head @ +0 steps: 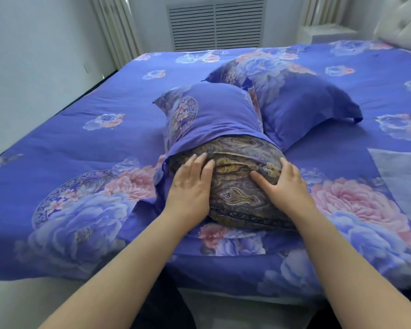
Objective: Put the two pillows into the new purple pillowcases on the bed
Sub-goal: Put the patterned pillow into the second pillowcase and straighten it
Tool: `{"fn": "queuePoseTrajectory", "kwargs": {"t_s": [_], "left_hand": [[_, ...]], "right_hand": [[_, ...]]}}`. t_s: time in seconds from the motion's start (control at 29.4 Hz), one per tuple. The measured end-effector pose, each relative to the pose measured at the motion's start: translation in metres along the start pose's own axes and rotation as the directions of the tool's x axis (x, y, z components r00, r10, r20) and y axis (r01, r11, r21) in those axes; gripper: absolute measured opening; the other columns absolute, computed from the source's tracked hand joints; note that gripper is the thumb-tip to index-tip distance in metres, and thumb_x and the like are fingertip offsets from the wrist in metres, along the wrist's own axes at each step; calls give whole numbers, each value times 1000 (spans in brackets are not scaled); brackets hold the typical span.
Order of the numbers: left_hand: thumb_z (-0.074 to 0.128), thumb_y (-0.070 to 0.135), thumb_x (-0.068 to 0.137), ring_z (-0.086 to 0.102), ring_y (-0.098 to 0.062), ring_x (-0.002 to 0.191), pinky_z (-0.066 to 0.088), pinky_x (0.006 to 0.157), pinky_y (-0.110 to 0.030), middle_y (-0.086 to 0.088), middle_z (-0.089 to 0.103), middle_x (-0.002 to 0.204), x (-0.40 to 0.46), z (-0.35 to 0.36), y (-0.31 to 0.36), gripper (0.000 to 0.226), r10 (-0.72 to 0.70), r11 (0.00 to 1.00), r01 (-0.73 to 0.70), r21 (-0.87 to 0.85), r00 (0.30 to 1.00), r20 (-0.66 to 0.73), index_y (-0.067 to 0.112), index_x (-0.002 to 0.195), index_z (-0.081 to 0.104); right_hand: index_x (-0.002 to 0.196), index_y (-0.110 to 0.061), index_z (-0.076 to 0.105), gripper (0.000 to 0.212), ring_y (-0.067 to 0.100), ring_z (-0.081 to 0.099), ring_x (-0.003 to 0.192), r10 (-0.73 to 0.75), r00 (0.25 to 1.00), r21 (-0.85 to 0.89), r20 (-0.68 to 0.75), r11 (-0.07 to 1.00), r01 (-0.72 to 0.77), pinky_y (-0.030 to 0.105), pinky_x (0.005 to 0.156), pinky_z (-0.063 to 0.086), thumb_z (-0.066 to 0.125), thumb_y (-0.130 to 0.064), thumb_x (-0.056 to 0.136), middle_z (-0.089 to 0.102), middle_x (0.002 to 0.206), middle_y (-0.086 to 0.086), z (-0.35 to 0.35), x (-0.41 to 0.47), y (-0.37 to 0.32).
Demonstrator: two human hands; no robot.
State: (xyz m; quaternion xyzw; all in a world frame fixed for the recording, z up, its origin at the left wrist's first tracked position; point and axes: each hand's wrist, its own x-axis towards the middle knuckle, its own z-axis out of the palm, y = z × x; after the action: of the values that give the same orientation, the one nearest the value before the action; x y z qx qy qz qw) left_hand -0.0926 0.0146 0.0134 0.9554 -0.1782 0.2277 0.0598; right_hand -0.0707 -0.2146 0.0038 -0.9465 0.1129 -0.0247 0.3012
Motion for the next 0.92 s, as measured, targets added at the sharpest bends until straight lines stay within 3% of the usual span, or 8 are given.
{"fn": "queuePoseTrajectory", "kwargs": {"t_s": [0.14, 0.2, 0.31, 0.37, 0.44, 0.58, 0.78, 0.92], "left_hand": [[49, 48, 83, 16, -25, 145, 17, 117, -45, -1, 27, 154, -9, 4, 63, 67, 361, 928, -358, -102, 932, 17, 30, 145, 33], [57, 71, 67, 8, -32, 146, 11, 117, -50, -7, 17, 158, -10, 22, 81, 99, 424, 904, -428, -3, 894, 143, 33, 149, 17], [72, 54, 62, 33, -40, 135, 31, 109, -51, -15, 23, 155, 11, 25, 83, 107, 270, 960, -273, 58, 962, 52, 35, 149, 13], [65, 29, 68, 55, -35, 115, 48, 91, -44, -13, 42, 145, 34, 8, 66, 91, 142, 988, -149, -50, 982, -121, 33, 147, 19], [51, 22, 69, 60, -32, 105, 52, 80, -42, -5, 54, 131, 53, -16, 45, 80, 54, 974, -93, -209, 981, -185, 33, 146, 28], [52, 14, 70, 56, -25, 113, 52, 81, -40, 4, 55, 130, 72, -49, 27, 76, -56, 949, 0, -315, 984, -170, 37, 141, 38], [55, 2, 66, 52, -14, 120, 46, 93, -30, 10, 56, 131, 73, -47, 8, 71, -98, 934, 40, -355, 984, -146, 33, 129, 53], [57, 1, 67, 52, -10, 119, 46, 93, -28, 12, 56, 129, 72, -42, 12, 63, -107, 915, 44, -401, 985, -135, 33, 122, 60]], "right_hand": [[132, -12, 52, 129, 27, 56, 117, 204, 932, 396, 299, 862, -316, 37, 103, 41, 40, -100, 38, 59, 129, 10, -8, -8, 44], [123, -15, 61, 122, 25, 63, 107, 177, 919, 540, 351, 764, -353, 40, 97, 48, 42, -101, 38, 66, 119, 6, -11, -14, 47], [114, -20, 67, 89, 18, 67, 101, 35, 949, 762, 315, 586, -275, 40, 93, 51, 37, -89, 68, 71, 108, -1, -29, -23, 19], [112, -14, 65, 68, 17, 67, 93, -34, 948, 905, 316, 310, -291, 34, 85, 51, 28, -66, 91, 72, 101, 2, -36, -16, 2], [118, -11, 58, 56, 22, 63, 93, -19, 932, 928, 361, 104, -357, 32, 82, 47, 26, -52, 98, 67, 102, 7, -31, -6, -13], [143, -5, 33, 69, 33, 43, 128, -26, 822, 821, 569, 73, -566, 39, 101, 36, 30, -56, 96, 43, 139, 16, 8, 4, -54], [107, -16, 58, 65, 19, 59, 86, -39, 825, 823, 564, -55, -566, 32, 74, 50, 39, -73, 83, 62, 93, 6, 40, 15, -88], [129, -24, 56, 85, 23, 57, 118, -34, 839, 838, 543, -49, -544, 40, 95, 49, 32, -85, 75, 60, 129, 4, 53, 15, -88]]}}
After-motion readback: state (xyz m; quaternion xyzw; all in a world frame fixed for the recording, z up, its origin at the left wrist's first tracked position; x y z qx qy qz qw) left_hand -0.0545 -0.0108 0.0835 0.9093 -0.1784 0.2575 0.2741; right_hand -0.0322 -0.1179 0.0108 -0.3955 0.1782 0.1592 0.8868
